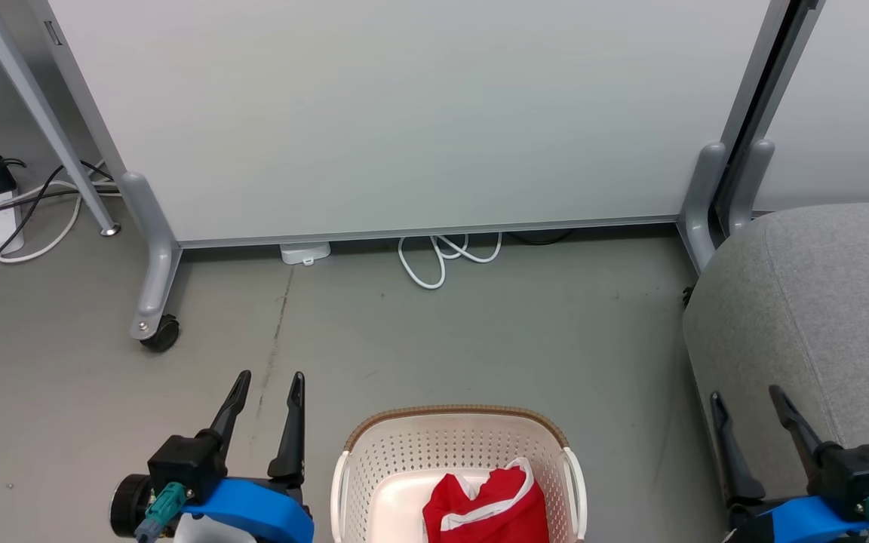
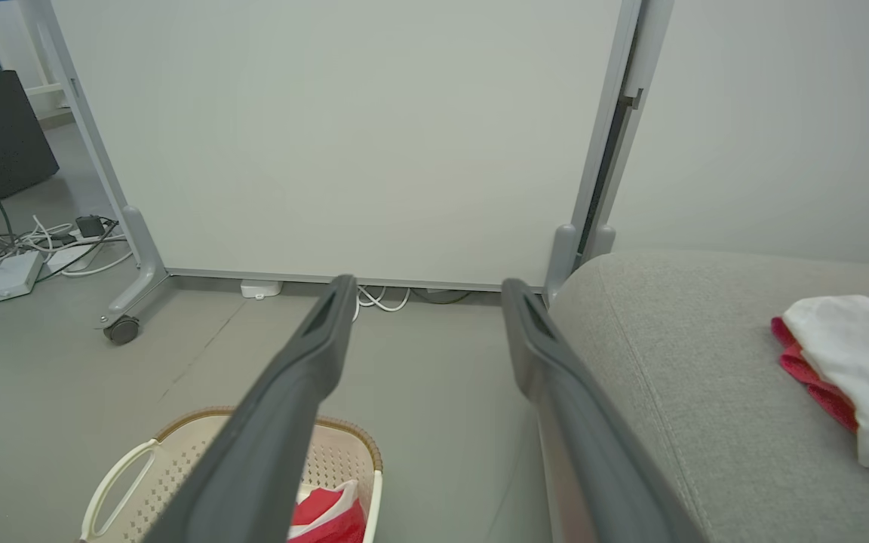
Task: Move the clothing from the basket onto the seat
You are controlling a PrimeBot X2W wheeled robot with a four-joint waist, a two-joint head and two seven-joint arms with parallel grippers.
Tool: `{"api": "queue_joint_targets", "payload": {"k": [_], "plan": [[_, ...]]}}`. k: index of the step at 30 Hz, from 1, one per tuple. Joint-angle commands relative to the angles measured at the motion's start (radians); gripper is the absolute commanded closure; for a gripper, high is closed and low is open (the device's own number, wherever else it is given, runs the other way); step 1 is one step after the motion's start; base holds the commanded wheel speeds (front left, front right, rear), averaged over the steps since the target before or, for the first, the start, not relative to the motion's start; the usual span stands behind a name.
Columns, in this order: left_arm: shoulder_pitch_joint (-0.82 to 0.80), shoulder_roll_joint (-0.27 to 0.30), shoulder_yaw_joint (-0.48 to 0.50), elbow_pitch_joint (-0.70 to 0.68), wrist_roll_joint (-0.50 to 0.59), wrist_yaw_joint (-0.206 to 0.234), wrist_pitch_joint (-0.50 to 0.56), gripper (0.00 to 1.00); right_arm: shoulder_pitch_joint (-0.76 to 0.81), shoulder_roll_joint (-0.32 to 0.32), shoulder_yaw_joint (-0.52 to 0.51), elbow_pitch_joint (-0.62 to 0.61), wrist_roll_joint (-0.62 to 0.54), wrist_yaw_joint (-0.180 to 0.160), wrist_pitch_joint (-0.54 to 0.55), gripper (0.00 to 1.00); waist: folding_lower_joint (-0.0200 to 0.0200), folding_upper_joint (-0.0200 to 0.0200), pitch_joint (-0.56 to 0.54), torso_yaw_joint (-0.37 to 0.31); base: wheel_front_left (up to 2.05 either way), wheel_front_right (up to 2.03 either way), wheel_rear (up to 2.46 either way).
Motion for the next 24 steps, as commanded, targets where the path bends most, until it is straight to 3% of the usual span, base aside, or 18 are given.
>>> {"api": "queue_joint_targets", "payload": {"k": [1,24], "plan": [[0.010,-0.002,0.010,0.004,0.005,-0.001,-0.003,0.00,0.008,0.002,0.009,0.006,-0.001,0.000,-0.004,0.00,0.0001,0.0000,-0.001,-0.002,0.00,0.00,0.00],[-0.012,-0.012,0.002,0.013,0.009,-0.001,-0.003,0.00,-0.037,0.003,0.035,0.007,0.023,0.000,-0.008,0.00,0.0001,0.0000,0.059,-0.013,0.00,0.00,0.00]]}}
